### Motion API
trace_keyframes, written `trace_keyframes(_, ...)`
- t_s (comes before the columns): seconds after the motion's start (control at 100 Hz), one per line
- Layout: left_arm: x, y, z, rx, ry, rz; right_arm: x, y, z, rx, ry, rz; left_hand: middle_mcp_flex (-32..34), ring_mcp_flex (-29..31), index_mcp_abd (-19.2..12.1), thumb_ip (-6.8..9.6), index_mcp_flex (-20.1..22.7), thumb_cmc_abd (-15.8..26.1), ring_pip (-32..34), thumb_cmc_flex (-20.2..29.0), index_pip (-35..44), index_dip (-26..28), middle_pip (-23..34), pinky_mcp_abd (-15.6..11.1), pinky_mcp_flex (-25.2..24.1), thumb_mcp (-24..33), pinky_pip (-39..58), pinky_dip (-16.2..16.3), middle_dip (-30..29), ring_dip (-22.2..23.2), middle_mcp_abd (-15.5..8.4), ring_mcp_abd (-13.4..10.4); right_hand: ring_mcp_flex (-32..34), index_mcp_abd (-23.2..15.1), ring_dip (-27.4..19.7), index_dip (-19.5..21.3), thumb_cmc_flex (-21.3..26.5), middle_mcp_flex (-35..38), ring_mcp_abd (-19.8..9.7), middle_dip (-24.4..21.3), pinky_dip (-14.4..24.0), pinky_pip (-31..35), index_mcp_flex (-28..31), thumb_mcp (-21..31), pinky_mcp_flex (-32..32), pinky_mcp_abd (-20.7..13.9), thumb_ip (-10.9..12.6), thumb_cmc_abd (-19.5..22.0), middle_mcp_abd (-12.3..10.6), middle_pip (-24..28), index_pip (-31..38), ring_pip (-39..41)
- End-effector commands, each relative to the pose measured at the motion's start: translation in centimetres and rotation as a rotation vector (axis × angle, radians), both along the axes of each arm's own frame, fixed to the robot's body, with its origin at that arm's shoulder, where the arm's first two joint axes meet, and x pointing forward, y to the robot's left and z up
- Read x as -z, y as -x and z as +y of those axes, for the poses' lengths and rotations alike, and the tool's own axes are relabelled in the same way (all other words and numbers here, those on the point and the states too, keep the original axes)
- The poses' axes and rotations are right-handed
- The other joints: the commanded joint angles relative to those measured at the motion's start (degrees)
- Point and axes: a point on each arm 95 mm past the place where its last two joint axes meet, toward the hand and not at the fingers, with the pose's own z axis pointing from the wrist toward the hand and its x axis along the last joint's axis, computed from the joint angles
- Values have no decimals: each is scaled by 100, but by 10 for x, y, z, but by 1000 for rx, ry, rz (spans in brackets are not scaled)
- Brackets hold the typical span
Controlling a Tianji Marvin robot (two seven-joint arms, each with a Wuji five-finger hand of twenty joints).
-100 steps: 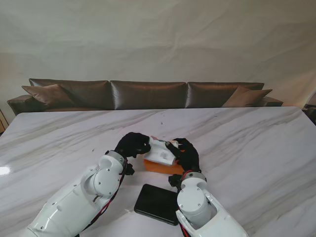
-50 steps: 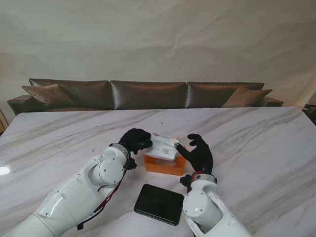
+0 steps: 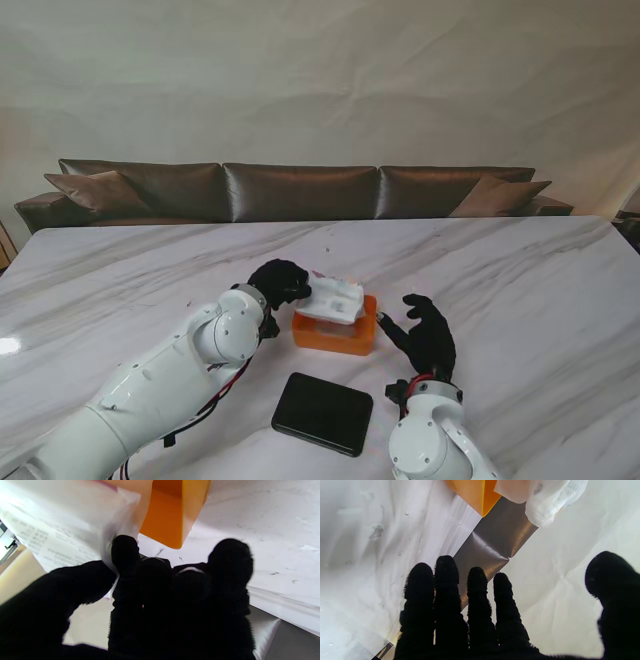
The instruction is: Refill a tissue box and feed the first sheet
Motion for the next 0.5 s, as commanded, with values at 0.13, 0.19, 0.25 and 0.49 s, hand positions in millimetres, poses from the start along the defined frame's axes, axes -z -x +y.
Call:
trace_keyframes(0.13,1,-1,-10,44,-22,16,11,6,2,-3,-22,41,389,431,-245,-475,-86,-100,689,270,446,-581,-81,-1564,201,39,4955,102,-191,-106,177,672,-6,-38,-44,-53,25,-56,-64,-70,118,-18,5,-18,-24,-199,158,104,49,141,48,-78)
trace_keyframes(0.19,1,-2,-10,47,-32,18,13,6,1,-1,-25,44,383,432,-174,-607,-135,-119,696,284,550,-827,-94,-1560,203,17,4955,124,-245,-124,197,710,-2,-36,-45,-56,28,-61,-65,-71,120,-18,9,-27,-23,-199,172,104,51,140,49,-76)
trace_keyframes(0.25,1,-3,-10,51,-46,18,14,7,1,2,-28,46,392,432,-131,-710,-151,-127,707,304,556,-946,-104,-1564,204,-51,4955,130,-269,-130,191,750,-1,-39,-45,-59,29,-51,-66,-69,121,-19,12,-31,-23,-199,185,106,51,145,51,-75)
trace_keyframes(0.49,5,-3,-10,60,-65,34,16,9,4,-4,-42,54,368,430,93,-1365,-195,-211,680,347,676,-1721,-184,-1516,203,-339,4955,152,-427,-180,338,783,24,-45,-41,-63,63,-30,-69,-65,117,-42,34,-46,-36,-193,230,111,43,156,71,-57)
